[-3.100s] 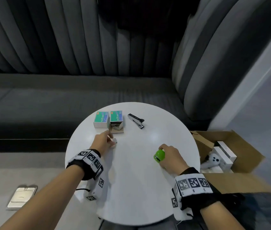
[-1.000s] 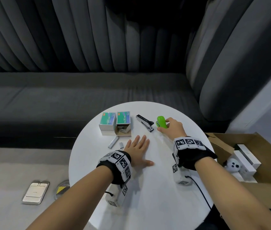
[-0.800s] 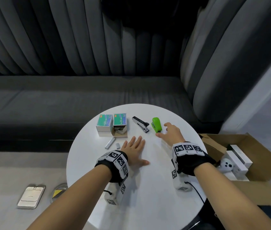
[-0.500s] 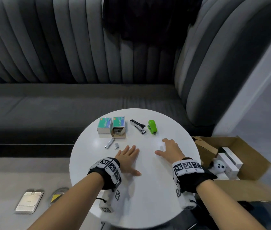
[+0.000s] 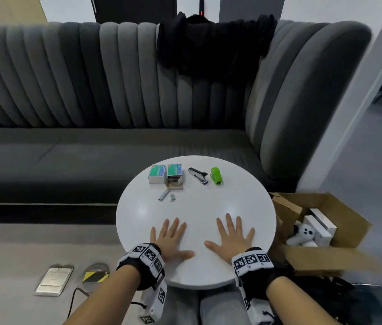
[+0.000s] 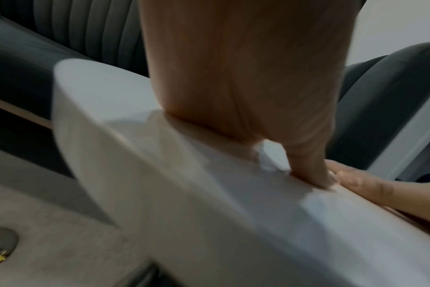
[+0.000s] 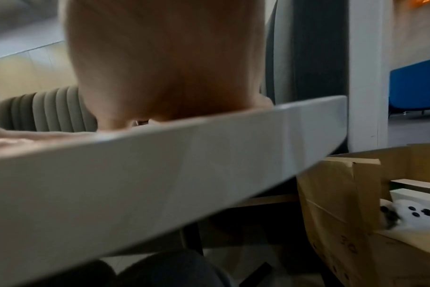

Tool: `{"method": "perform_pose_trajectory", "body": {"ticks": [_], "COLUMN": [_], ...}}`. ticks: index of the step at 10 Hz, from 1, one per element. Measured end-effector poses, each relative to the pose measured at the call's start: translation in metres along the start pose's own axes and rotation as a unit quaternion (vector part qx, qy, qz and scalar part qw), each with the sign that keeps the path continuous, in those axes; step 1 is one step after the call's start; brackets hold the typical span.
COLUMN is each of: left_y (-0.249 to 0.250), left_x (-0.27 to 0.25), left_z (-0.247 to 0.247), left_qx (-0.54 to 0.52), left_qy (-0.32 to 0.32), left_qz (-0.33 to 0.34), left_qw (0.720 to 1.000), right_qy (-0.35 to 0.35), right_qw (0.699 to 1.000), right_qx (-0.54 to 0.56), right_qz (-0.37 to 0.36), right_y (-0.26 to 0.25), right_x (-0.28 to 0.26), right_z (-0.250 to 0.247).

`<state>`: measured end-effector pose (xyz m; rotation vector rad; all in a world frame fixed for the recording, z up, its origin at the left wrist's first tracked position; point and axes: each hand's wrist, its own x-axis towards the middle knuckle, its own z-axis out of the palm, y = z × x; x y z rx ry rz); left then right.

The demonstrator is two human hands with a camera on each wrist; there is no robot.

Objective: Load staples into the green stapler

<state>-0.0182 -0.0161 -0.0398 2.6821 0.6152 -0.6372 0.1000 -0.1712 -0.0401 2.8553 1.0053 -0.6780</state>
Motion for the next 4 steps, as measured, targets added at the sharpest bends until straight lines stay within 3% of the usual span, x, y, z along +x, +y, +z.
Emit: {"method": "perform_pose_trajectory", "body": {"ticks": [3,4], "left_y": [-0.004,-0.010], "left_x": [-0.030,-0.041], "left_z": [0.022,0.033], "left_qx": [-0.015,-0.020], "left_qy": [0.031,0.061], "left_qz": [-0.038,-0.018], "left_qw": [0.999,0.998], "right_qy": [0.052,0.125], "right_qw": [0.998,0.991], "right_qx": [-0.005,0.014], "right_qz": [-0.023,-0.041], "right_y": [0.006,0.010], "right_x": [-0.024,-0.031], "right_z": [0.015,0.032]}}
